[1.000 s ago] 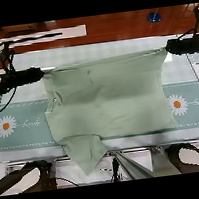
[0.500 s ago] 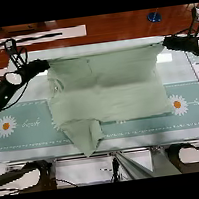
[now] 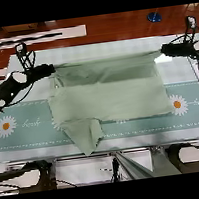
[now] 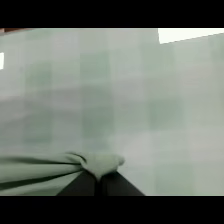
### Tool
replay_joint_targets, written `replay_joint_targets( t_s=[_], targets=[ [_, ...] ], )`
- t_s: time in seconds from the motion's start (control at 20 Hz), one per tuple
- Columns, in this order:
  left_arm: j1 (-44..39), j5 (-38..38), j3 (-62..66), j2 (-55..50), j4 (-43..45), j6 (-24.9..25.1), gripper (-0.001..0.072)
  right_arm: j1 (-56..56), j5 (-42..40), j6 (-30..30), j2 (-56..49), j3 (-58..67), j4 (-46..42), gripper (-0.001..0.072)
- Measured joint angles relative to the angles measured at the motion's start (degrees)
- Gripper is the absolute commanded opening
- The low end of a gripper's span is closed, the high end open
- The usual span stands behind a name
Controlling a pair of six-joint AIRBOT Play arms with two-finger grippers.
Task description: Fold the shirts.
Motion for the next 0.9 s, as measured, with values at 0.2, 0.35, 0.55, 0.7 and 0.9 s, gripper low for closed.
replay_joint_targets(
  t_s=[0.2,0.35,0.55,0.7,0.9],
  targets=[
    [1.03,-12.09,0.0,0.81,1.75,-0.35,0.0018,-0.31,8.52,3.08,0.85,0.0,-7.02,0.002],
    [1.31,-18.36,-0.26,0.83,5.53,-3.43,0.0018,-0.37,12.96,6.47,1.05,-0.02,-12.02,0.002],
    [1.38,-21.22,-0.42,0.44,7.96,-5.7,0.0018,-0.31,15.78,9.03,0.28,-0.07,-14.6,0.002],
    [1.62,-21.42,-0.48,-0.31,8.79,-7.21,0.0019,-0.31,18.86,10.6,-1.11,-0.07,-15.1,0.002],
    [1.75,-20.79,-0.48,-0.79,9.29,-8.31,0.0249,-0.31,21.09,11.56,-2.43,-0.09,-14.99,0.0233]
  ],
)
